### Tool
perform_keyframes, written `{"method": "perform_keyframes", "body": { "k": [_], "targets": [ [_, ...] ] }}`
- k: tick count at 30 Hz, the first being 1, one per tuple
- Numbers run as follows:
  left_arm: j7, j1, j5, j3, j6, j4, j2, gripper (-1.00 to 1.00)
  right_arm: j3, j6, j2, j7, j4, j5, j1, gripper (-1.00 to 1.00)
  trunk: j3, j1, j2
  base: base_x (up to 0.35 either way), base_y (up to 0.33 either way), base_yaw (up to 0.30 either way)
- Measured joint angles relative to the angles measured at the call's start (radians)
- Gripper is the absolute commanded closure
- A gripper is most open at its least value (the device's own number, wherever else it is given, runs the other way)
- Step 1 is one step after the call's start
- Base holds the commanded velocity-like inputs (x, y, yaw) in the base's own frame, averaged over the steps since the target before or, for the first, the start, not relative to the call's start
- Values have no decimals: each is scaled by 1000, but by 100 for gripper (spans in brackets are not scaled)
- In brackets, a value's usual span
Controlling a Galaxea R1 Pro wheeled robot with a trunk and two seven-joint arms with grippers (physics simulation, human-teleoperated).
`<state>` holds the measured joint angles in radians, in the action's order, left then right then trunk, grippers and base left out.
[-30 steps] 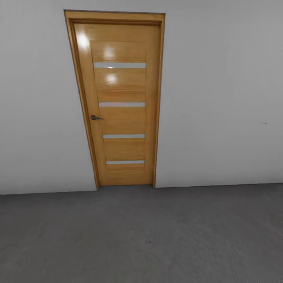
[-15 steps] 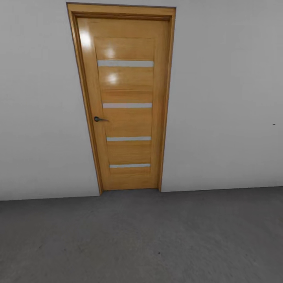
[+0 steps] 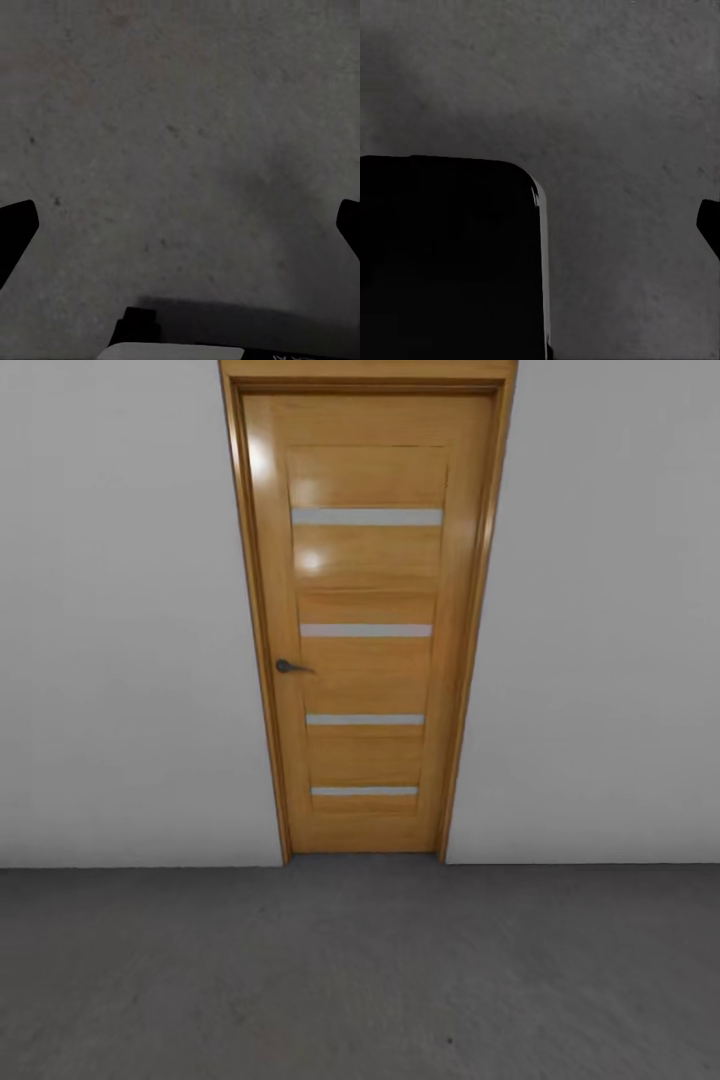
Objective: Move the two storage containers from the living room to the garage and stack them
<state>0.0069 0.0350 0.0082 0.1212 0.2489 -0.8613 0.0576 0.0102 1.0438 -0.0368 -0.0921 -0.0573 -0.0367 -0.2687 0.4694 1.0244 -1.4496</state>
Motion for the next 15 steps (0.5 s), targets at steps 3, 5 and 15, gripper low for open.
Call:
{"method": "perform_keyframes", "body": {
  "k": [3, 5, 15],
  "targets": [
    [0, 0, 0, 0, 0, 0, 0, -100, 0, 0, 0, 0, 0, 0, 0, -100, 0, 0, 0, 245, 241, 1],
    [0, 0, 0, 0, 0, 0, 0, -100, 0, 0, 0, 0, 0, 0, 0, -100, 0, 0, 0, 245, 221, 1],
    [0, 0, 0, 0, 0, 1, 1, -100, 0, 1, 0, -1, 0, 0, 0, -100, 0, 0, 0, 276, 11, 0]
  ]
}}
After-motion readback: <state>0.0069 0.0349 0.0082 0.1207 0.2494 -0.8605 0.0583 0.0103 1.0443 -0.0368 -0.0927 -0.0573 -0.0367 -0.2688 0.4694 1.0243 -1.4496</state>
